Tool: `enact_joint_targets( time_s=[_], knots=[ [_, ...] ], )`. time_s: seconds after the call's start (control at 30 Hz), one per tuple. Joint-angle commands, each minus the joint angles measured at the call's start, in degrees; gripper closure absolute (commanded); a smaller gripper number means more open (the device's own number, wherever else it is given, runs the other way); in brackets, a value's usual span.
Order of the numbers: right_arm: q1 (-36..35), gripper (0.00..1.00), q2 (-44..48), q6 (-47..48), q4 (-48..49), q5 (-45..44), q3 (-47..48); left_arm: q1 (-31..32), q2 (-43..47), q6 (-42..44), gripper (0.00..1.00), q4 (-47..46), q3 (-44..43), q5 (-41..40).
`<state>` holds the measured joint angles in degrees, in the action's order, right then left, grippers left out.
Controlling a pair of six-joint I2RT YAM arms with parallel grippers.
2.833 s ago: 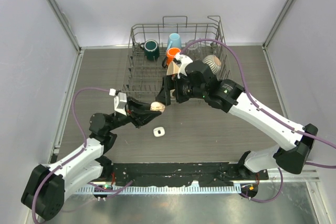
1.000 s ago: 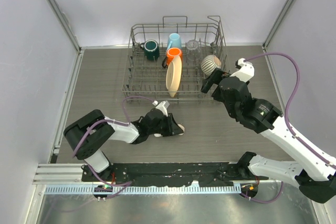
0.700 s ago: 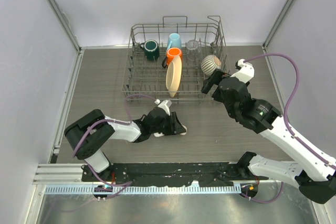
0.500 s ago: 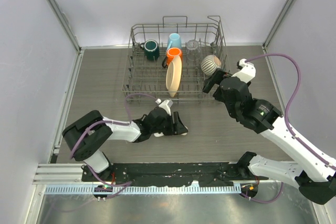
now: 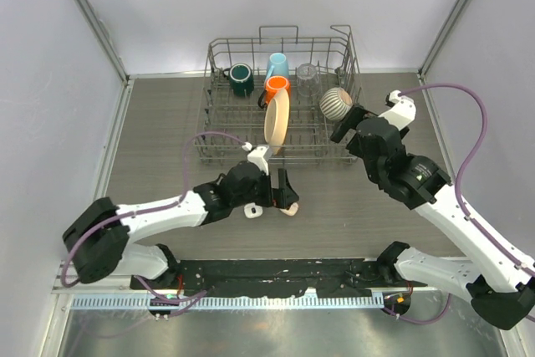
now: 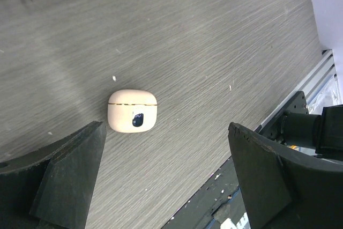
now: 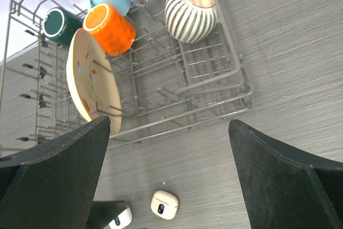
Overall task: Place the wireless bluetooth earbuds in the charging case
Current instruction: Place the charging case at the center of the board, then reset both arms
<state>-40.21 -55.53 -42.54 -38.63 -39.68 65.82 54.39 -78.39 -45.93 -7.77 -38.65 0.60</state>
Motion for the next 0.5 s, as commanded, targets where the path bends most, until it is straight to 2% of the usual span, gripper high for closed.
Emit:
enact_joint_targets(
  time_s=[0.0,0.1,0.23,0.3,0.4,0.47],
  knots=[
    [3.02,0.02,0.42,1.76,1.37,-1.63,0.45,0.36,7.80,7.42,0.00,6.98,-2.30,-5.60],
    [6.27,0.01,0.60,2.82,1.19,-0.23,-0.25,0.36,13.95,10.59,0.00,7.59,-1.95,-7.18],
    [10.23,0.01,0.95,4.40,1.19,1.62,-0.08,0.36,25.08,9.98,0.00,5.66,-0.11,-16.84],
    [11.64,0.01,1.12,5.19,1.19,1.80,0.10,0.36,29.76,13.30,0.00,4.44,0.59,-18.26],
    [13.31,0.01,1.21,6.07,1.19,2.41,0.18,0.19,38.12,13.24,0.00,3.90,2.70,-27.04],
    [14.45,0.01,0.42,6.94,1.19,3.73,0.45,-0.34,41.11,20.33,0.00,6.43,2.18,-30.72]
  ],
)
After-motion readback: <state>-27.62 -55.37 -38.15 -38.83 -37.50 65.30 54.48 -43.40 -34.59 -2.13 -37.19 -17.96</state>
